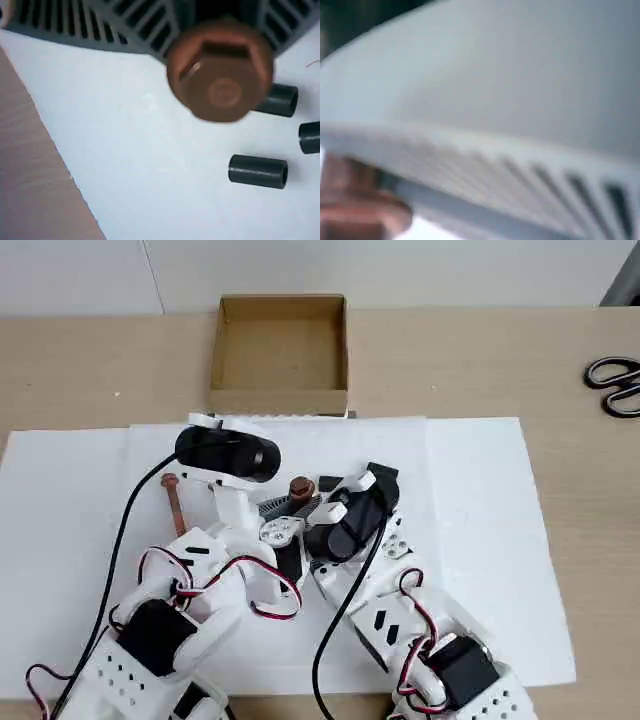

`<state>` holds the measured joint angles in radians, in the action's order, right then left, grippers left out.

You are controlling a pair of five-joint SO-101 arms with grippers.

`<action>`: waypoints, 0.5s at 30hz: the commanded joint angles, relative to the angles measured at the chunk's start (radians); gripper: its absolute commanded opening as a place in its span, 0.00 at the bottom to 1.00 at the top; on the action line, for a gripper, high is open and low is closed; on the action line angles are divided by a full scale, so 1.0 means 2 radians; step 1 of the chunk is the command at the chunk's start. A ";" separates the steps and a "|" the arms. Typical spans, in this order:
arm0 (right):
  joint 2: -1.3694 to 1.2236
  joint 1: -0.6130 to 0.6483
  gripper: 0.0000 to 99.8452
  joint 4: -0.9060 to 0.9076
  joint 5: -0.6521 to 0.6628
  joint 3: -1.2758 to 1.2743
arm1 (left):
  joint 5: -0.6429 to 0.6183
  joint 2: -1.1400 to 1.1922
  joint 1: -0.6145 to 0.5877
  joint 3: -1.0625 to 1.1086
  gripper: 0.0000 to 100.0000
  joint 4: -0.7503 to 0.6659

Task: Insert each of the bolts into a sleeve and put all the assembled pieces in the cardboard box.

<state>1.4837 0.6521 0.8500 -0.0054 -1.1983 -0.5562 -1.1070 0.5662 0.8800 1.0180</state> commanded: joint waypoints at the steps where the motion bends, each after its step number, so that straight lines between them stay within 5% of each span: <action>1: 0.003 -0.010 0.00 -0.013 -0.001 0.055 | 0.008 -0.001 -0.001 0.003 0.03 0.024; 8: 0.003 -0.010 0.00 -0.012 -0.001 0.047 | -0.003 -0.002 -0.001 0.001 0.20 0.024; 15: 0.003 -0.010 0.00 -0.012 -0.003 0.041 | -0.005 -0.002 -0.001 -0.018 0.22 0.027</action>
<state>1.4853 0.6368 0.8500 -0.0069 -1.1845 -0.5593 -1.0994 0.5585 0.8892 1.0702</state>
